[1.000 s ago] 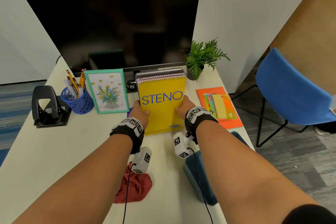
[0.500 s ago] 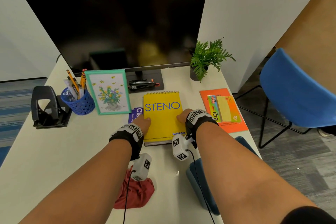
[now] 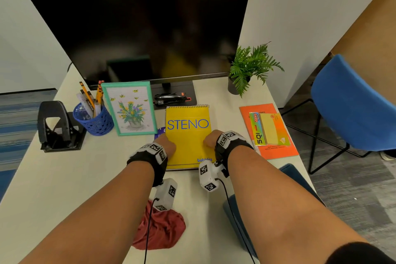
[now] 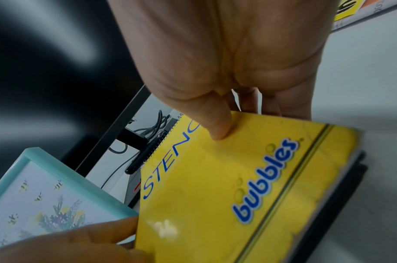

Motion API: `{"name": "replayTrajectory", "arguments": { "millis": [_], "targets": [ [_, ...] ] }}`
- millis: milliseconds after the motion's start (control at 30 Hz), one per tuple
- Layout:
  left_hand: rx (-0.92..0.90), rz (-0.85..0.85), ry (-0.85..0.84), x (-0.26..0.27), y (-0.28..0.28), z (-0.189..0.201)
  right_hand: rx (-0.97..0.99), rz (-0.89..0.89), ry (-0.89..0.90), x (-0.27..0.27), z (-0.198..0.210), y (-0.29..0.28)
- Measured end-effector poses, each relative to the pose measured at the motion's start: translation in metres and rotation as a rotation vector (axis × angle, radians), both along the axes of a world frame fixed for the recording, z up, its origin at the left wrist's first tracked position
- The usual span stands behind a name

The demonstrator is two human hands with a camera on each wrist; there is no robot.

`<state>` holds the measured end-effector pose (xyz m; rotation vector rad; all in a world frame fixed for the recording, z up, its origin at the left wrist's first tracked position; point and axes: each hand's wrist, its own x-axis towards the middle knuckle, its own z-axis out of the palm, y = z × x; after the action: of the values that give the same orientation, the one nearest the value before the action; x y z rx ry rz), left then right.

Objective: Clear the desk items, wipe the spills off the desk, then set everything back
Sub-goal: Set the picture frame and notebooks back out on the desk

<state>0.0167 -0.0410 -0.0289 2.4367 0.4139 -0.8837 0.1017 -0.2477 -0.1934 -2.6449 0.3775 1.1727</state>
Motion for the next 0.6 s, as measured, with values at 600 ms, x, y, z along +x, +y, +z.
{"name": "replayTrajectory", "arguments": {
  "millis": [600],
  "targets": [
    [0.114, -0.192, -0.014, 0.003, -0.007, 0.009, 0.105, -0.026, -0.098, -0.078, 0.189, 0.029]
  ]
}}
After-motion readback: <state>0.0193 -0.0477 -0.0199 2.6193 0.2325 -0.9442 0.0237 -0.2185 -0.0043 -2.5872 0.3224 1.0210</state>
